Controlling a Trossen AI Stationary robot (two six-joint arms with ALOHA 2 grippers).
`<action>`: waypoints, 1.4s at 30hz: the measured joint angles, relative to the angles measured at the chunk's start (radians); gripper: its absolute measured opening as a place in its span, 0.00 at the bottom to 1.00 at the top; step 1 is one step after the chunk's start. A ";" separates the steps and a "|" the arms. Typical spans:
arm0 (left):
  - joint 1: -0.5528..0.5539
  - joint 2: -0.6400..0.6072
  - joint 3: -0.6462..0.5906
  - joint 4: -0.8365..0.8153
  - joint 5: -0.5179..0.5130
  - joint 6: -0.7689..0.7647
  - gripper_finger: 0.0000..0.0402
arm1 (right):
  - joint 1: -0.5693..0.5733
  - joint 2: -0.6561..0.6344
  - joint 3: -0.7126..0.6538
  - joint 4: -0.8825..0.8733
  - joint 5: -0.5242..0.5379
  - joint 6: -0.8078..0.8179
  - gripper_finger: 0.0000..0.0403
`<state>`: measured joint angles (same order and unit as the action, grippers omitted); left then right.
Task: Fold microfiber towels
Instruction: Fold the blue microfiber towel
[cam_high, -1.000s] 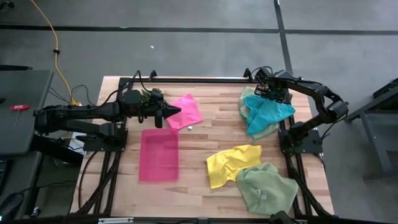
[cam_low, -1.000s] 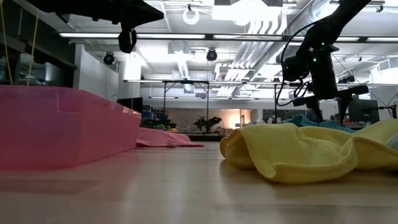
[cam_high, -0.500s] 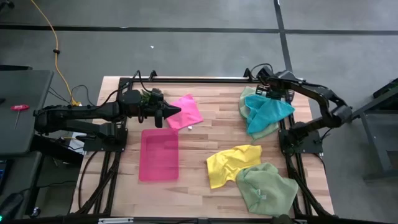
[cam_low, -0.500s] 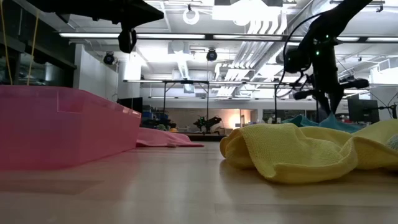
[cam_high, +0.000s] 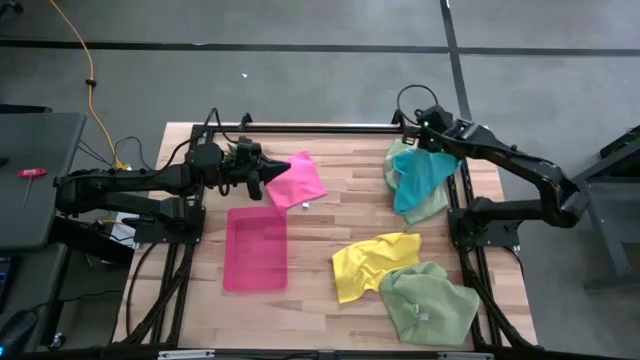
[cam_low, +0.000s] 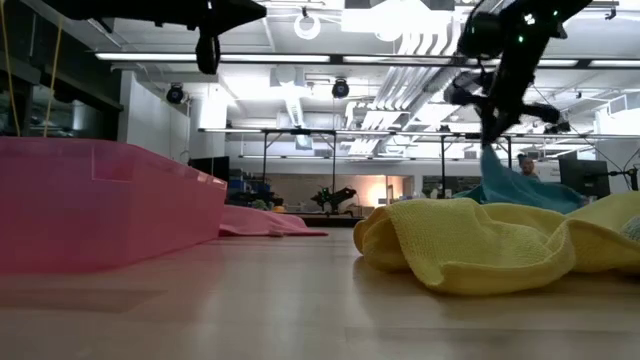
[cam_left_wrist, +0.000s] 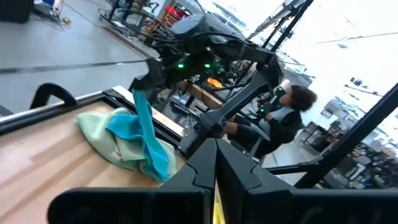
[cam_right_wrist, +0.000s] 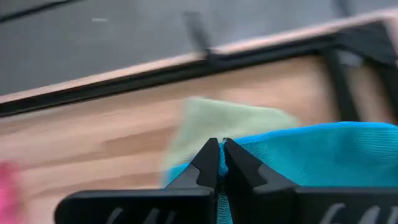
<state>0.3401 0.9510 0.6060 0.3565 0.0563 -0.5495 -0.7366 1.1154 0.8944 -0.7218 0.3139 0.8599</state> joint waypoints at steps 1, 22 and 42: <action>0.000 0.002 0.000 0.001 -0.006 0.009 0.00 | 0.025 -0.008 0.000 0.027 -0.009 -0.007 0.00; -0.035 0.363 0.185 0.053 0.009 0.274 0.36 | 0.533 0.010 0.000 0.555 -0.483 -0.194 0.00; -0.128 0.568 0.256 -0.102 0.256 0.428 0.48 | 0.657 0.011 0.000 0.429 -0.268 -0.110 0.00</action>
<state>0.2119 1.5191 0.8621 0.2545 0.3126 -0.1216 -0.0798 1.1263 0.8944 -0.2928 0.0455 0.7496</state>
